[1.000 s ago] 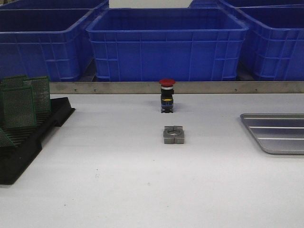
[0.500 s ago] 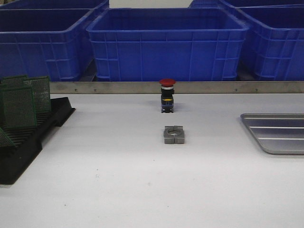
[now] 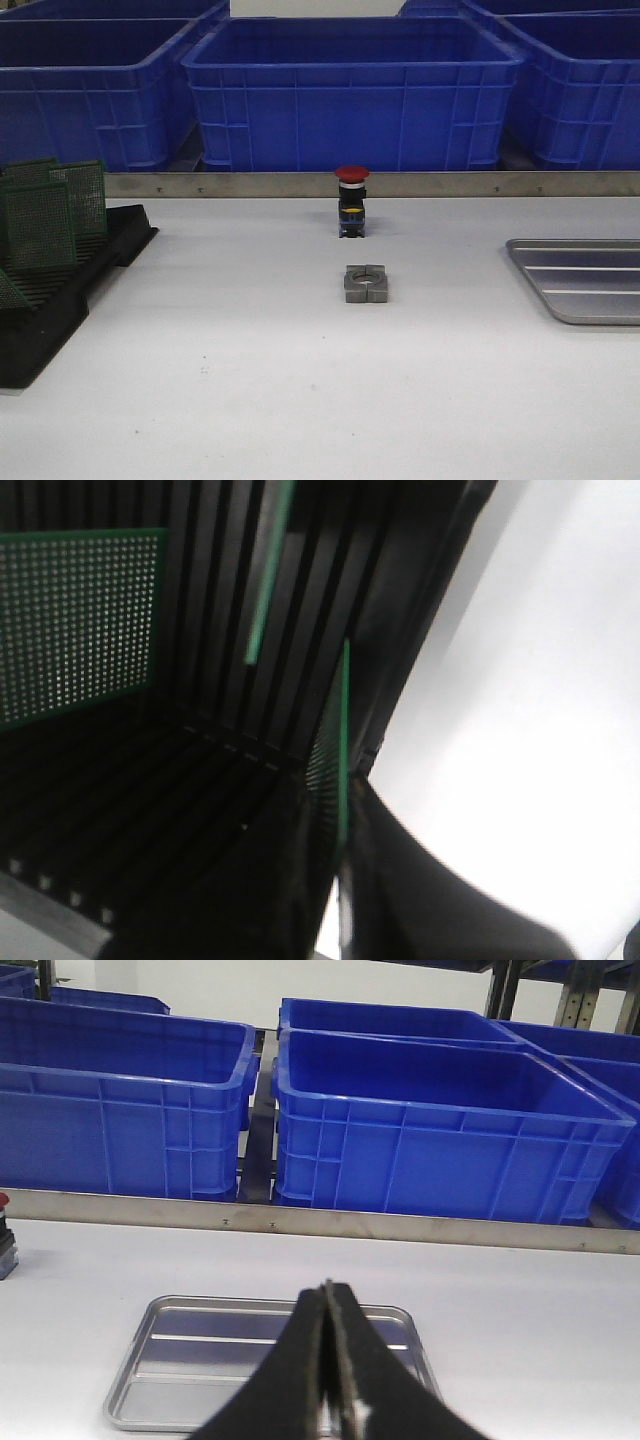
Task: Place circuit board on tray
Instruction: 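Grasp the green circuit board with the left gripper and lift it out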
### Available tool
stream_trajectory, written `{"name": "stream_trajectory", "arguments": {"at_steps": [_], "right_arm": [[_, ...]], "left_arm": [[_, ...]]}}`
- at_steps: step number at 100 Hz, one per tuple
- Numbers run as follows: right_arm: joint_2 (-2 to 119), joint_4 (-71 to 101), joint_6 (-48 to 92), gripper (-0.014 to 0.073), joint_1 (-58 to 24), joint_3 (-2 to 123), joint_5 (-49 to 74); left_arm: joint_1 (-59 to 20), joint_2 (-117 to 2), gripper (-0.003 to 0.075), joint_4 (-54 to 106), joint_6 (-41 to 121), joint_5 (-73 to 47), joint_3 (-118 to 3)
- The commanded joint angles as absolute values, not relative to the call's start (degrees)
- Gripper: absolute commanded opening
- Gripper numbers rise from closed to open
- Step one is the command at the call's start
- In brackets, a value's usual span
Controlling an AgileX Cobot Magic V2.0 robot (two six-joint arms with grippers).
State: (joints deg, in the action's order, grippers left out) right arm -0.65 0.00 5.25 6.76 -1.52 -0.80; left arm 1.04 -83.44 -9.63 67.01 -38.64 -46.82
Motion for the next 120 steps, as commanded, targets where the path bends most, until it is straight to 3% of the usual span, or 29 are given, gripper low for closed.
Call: {"name": "stream_trajectory", "arguments": {"at_steps": [1,34,60,96,120], "right_arm": [[-2.08,-0.49,5.03,-0.0115,6.98,-0.80,-5.65],[-2.08,-0.54,5.03,-0.0115,6.98,-0.80,-3.39],[-2.08,-0.54,5.03,-0.0115,6.98,-0.80,-2.78],[-2.08,-0.54,5.03,-0.0115,6.98,-0.80,-2.78],[-2.08,-0.54,5.03,-0.0115,6.98,-0.80,-2.78]], "left_arm": [[1.10,-80.60,-0.0020,-11.05,65.18,-39.42,-49.08],[-2.45,-68.97,-0.0020,-10.86,65.18,-46.21,-50.87],[-7.77,-59.39,-0.0020,8.53,65.18,-46.31,-50.87],[-22.02,-64.24,-0.0020,37.31,67.19,-41.35,-50.87],[-29.33,-71.38,-0.0020,41.68,71.31,-39.05,-50.87]]}}
